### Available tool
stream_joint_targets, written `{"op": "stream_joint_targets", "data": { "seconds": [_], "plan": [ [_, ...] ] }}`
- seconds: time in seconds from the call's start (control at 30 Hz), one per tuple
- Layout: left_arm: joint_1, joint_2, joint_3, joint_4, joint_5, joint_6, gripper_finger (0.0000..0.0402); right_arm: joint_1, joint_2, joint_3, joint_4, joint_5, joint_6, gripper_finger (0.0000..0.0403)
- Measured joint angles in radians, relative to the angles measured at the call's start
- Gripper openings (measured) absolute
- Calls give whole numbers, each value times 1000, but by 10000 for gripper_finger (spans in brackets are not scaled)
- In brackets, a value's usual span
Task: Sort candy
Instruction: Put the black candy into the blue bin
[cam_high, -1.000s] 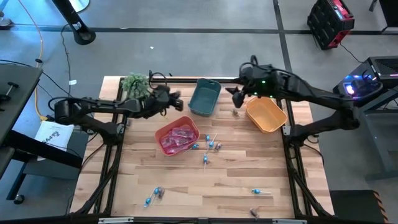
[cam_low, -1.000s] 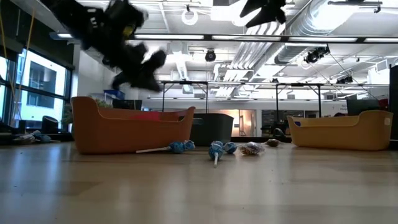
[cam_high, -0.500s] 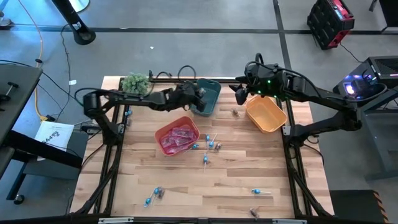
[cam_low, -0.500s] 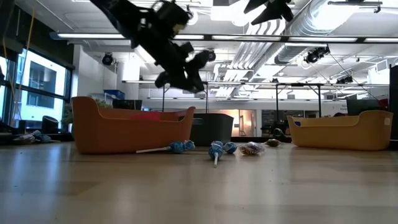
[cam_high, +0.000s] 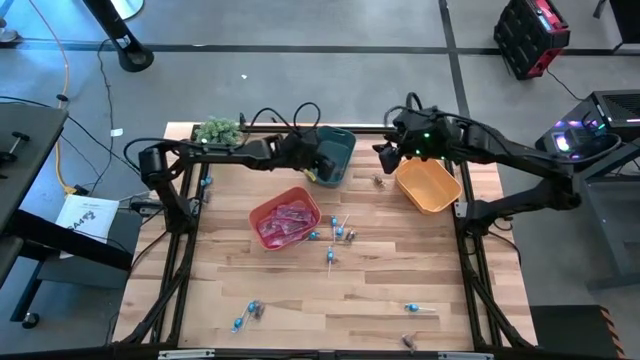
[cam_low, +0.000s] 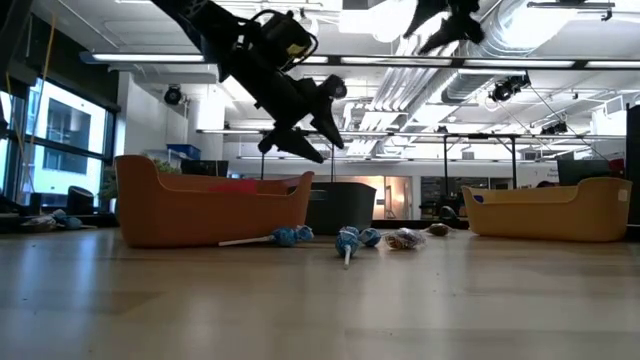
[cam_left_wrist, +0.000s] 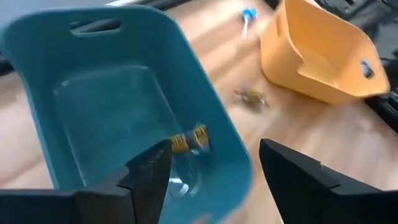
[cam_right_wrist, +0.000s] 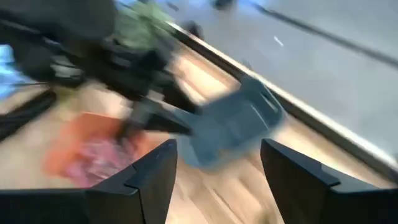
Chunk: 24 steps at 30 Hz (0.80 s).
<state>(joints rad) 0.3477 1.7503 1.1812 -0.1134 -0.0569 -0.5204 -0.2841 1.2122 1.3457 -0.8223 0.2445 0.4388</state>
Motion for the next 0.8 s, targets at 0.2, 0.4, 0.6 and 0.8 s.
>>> {"op": "stream_joint_targets", "data": {
  "seconds": [0.2,0.4,0.6,0.8],
  "plan": [
    [-7,-134,0,-14,98,51,238,-78,151,0,-217,-49,77,227],
    [-9,-361,1,6,63,106,239,-121,382,0,-166,-95,-25,227],
    [-19,-539,-29,-21,21,106,239,-143,583,-1,-250,-97,-110,227],
    [-50,-620,-43,-54,-29,96,239,-159,681,-1,-270,-97,-193,227]
  ]
}}
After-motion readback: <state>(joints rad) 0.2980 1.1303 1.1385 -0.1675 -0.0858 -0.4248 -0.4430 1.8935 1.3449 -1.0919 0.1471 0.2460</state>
